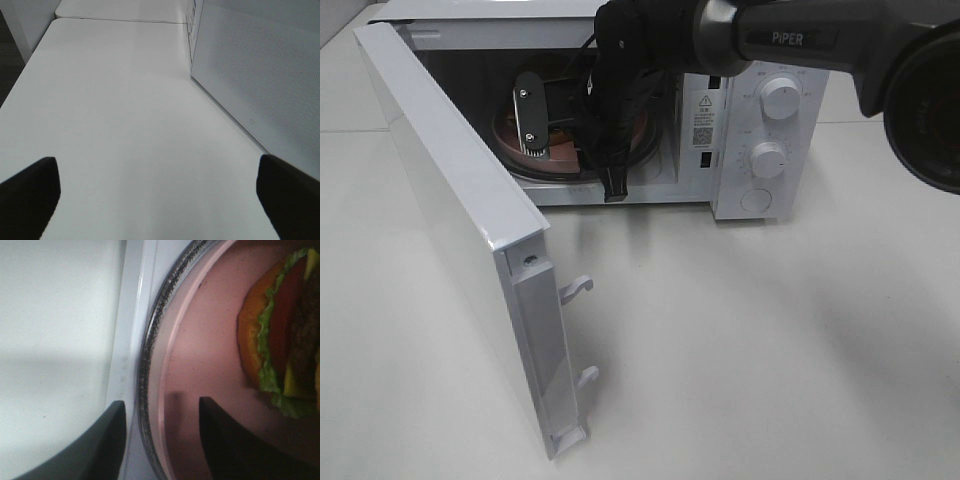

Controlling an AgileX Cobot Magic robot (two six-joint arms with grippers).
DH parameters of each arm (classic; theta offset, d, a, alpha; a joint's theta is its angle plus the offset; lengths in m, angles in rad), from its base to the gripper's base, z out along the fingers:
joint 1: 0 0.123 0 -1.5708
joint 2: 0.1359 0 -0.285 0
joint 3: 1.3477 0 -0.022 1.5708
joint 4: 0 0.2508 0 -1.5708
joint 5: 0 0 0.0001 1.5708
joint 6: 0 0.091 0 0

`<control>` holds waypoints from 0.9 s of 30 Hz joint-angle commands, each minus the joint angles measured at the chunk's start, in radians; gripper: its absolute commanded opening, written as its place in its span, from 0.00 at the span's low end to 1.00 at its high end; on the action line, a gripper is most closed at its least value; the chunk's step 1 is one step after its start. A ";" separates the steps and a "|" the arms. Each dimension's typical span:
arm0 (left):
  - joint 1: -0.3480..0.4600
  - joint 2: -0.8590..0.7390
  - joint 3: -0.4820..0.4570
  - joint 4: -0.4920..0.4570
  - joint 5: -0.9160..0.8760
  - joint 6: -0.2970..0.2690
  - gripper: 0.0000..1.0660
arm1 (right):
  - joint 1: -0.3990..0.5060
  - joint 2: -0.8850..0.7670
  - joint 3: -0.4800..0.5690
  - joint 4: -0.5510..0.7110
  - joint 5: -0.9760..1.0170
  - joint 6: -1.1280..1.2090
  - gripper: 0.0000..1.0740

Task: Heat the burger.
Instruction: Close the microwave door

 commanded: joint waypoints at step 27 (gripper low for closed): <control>-0.002 -0.004 0.005 0.000 -0.015 -0.001 0.96 | 0.003 -0.066 -0.062 0.073 0.290 0.003 0.59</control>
